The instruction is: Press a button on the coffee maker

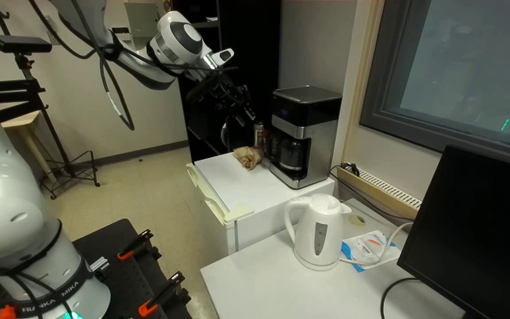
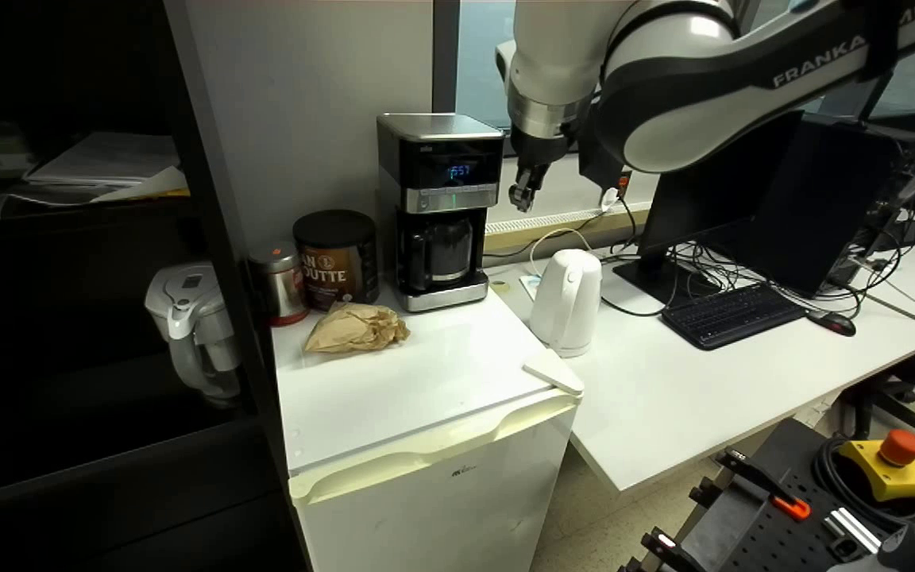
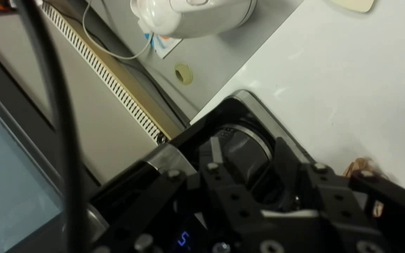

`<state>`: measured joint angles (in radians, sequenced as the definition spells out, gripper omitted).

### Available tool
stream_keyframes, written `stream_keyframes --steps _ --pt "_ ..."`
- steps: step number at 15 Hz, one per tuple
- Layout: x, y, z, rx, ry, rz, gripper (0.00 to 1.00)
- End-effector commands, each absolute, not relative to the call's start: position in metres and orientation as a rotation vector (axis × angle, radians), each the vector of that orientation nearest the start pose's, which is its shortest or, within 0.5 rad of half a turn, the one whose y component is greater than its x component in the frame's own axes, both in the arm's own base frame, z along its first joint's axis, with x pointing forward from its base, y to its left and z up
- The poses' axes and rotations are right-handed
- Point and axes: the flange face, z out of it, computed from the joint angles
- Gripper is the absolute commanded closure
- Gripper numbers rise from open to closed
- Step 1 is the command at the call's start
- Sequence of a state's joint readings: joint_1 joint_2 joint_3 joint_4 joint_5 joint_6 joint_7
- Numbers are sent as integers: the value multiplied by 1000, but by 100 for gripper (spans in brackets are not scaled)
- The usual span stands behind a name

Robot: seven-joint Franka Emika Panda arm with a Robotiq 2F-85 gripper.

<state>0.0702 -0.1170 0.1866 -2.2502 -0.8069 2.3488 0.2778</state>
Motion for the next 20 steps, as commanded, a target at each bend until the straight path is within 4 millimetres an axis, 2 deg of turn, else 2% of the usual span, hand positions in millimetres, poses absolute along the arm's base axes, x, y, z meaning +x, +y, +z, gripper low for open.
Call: stream_keyframes --steps 1,3,12,20 --pt "518 141 430 2366 693 627 88" --pt "522 147 424 2311 709 714 100" --pt "532 164 382 2090 655 1077 100" --pt "543 170 343 2055 622 1161 100"
